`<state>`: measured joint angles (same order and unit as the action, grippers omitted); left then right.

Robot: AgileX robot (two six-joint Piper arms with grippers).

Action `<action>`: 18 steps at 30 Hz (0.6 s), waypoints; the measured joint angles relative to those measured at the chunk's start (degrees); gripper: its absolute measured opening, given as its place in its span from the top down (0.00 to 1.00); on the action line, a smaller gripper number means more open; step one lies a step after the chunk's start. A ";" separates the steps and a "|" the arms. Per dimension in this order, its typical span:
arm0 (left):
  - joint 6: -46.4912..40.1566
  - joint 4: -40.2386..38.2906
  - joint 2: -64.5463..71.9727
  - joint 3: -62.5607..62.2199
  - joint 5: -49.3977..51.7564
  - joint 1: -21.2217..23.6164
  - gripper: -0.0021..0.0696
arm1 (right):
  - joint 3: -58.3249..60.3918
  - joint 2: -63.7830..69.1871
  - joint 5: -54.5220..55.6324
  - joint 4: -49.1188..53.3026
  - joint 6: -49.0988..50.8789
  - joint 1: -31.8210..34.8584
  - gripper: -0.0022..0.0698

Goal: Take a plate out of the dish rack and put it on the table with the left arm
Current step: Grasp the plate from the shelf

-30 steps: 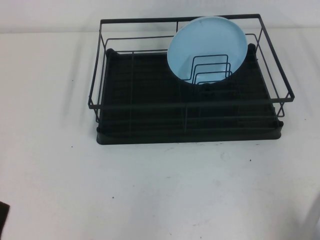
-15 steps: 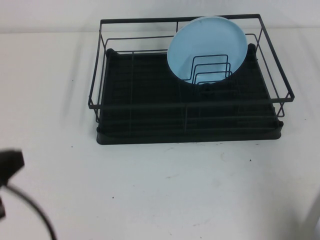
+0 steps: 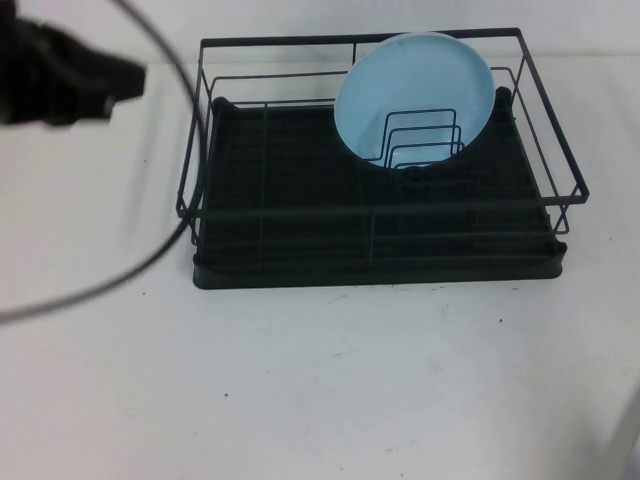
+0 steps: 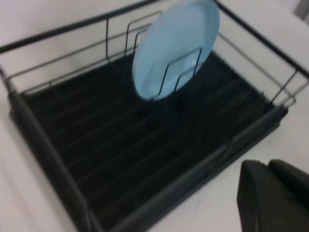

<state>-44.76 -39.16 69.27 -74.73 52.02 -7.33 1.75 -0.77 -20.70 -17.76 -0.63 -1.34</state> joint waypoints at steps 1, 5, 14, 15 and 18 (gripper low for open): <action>-0.72 -1.33 2.92 -2.47 0.29 0.00 0.97 | 0.00 0.00 0.00 0.00 0.00 0.00 1.00; -2.74 -5.15 13.23 -12.50 2.69 0.00 0.97 | 0.00 0.00 0.00 0.00 0.00 0.00 1.00; -7.31 -5.47 33.30 -32.15 1.64 -7.07 0.75 | 0.00 0.00 0.00 0.00 0.00 0.00 1.00; -7.76 -5.47 35.09 -33.74 0.47 -8.23 0.68 | 0.00 0.00 0.00 0.00 0.00 0.00 1.00; -8.43 -5.47 39.40 -37.12 -4.24 -11.39 0.45 | 0.00 0.00 0.00 0.00 0.00 0.00 1.00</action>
<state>-53.19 -44.63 108.67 -111.85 47.78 -18.73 1.75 -0.77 -20.70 -17.76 -0.63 -1.34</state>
